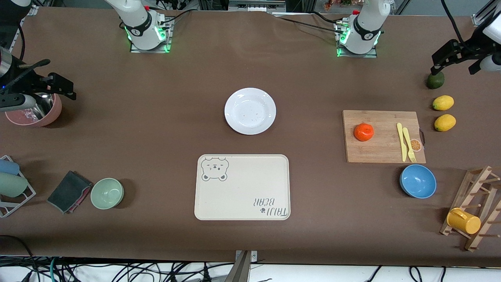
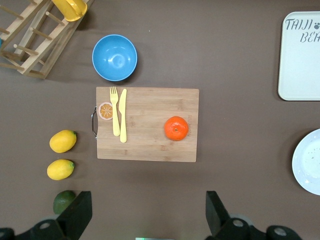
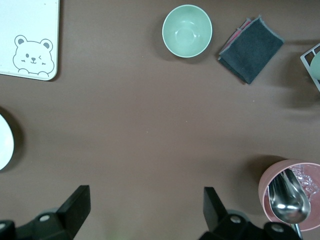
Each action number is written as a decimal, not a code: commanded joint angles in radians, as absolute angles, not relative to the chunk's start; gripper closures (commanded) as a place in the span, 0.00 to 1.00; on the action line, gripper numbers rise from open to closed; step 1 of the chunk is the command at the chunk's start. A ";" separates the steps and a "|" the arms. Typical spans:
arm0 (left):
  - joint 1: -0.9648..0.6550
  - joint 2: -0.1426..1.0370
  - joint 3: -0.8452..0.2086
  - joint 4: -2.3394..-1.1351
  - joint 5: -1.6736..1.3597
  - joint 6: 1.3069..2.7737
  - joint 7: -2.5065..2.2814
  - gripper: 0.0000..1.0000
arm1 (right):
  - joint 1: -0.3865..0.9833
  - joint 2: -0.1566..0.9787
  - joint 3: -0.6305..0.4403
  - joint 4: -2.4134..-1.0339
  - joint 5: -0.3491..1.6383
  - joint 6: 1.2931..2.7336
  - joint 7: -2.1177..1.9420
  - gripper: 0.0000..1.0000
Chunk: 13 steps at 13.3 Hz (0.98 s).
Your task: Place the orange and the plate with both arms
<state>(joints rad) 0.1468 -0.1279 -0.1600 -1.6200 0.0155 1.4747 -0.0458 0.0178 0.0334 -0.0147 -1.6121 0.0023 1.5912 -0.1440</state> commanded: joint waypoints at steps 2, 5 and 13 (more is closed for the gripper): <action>0.163 -0.112 -0.172 -1.591 0.020 1.454 -0.035 0.00 | 0.011 0.029 -0.006 -1.611 0.005 1.592 -0.132 0.00; 0.163 -0.112 -0.173 -1.591 0.020 1.454 -0.035 0.00 | 0.011 0.029 -0.006 -1.611 0.005 1.591 -0.132 0.00; 0.161 -0.114 -0.183 -1.589 0.020 1.453 -0.035 0.00 | 0.011 0.028 -0.003 -1.609 0.000 1.588 -0.132 0.00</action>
